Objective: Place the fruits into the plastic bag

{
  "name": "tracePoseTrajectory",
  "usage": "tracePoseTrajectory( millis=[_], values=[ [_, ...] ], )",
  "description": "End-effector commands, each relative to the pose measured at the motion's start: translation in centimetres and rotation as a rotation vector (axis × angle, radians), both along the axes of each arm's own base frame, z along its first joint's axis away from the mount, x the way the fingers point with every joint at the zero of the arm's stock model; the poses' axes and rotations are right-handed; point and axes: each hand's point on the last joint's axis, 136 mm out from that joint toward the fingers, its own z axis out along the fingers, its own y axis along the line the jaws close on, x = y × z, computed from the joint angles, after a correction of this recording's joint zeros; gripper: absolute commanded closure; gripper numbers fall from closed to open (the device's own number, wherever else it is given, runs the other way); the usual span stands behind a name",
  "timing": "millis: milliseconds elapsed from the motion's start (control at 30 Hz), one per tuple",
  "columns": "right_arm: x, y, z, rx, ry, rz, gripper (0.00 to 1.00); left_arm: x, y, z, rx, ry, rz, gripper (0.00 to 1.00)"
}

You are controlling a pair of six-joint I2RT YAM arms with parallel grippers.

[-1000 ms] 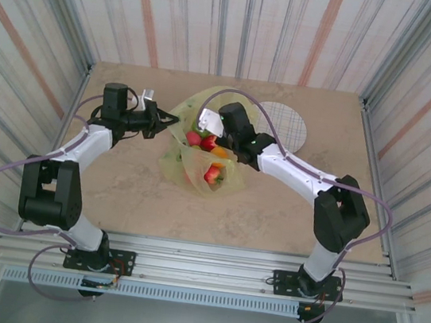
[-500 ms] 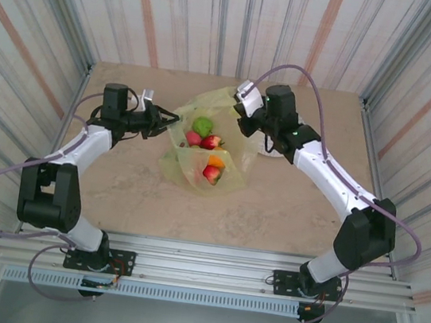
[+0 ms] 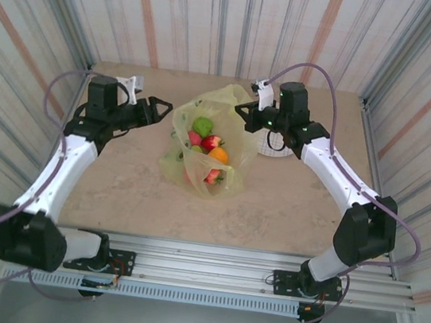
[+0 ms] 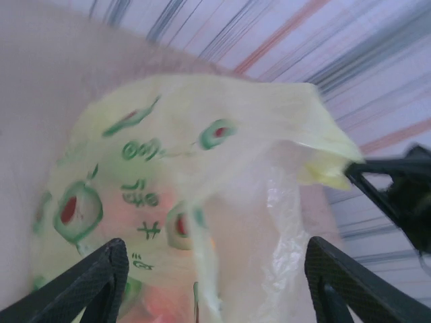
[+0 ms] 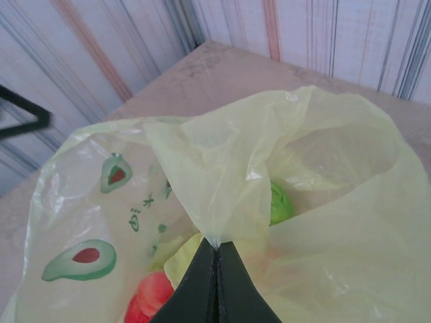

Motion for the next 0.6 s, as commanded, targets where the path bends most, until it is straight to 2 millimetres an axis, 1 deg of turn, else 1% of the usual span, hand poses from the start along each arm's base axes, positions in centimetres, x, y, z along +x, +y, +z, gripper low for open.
tracePoseTrajectory(
  millis=[0,67,167,233,300,367,400,467,567],
  values=[
    [0.5,0.5,0.9,0.088,0.066,-0.003,1.00,-3.3,-1.7,3.1,0.360,-0.238,-0.087,0.25],
    [0.8,0.5,0.6,0.090,0.076,-0.005,1.00,-5.4,-4.8,2.6,0.452,-0.287,-0.234,0.25],
    [0.9,0.4,0.4,0.095,0.088,-0.005,1.00,-8.6,-8.9,0.6,0.535,-0.311,-0.479,0.26],
    [0.9,0.2,0.5,0.097,0.087,-0.006,1.00,-10.7,-11.1,-0.9,0.588,-0.317,-0.635,0.25],
    [0.9,0.1,0.6,0.101,0.088,-0.004,1.00,-12.0,-12.7,-2.6,0.676,-0.320,-0.757,0.25],
    [0.9,0.0,0.9,0.104,0.083,-0.004,1.00,-12.4,-13.8,-4.4,0.760,-0.301,-0.834,0.24],
    [0.9,0.0,0.9,0.105,0.082,-0.003,1.00,-12.4,-14.2,-5.0,0.791,-0.298,-0.856,0.24],
    [0.9,-0.1,1.0,0.106,0.082,-0.003,1.00,-12.0,-15.1,-6.2,0.850,-0.296,-0.888,0.24],
    [0.9,-0.1,1.0,0.107,0.082,-0.002,1.00,-11.2,-16.4,-7.5,0.936,-0.318,-0.908,0.23]
  ],
)
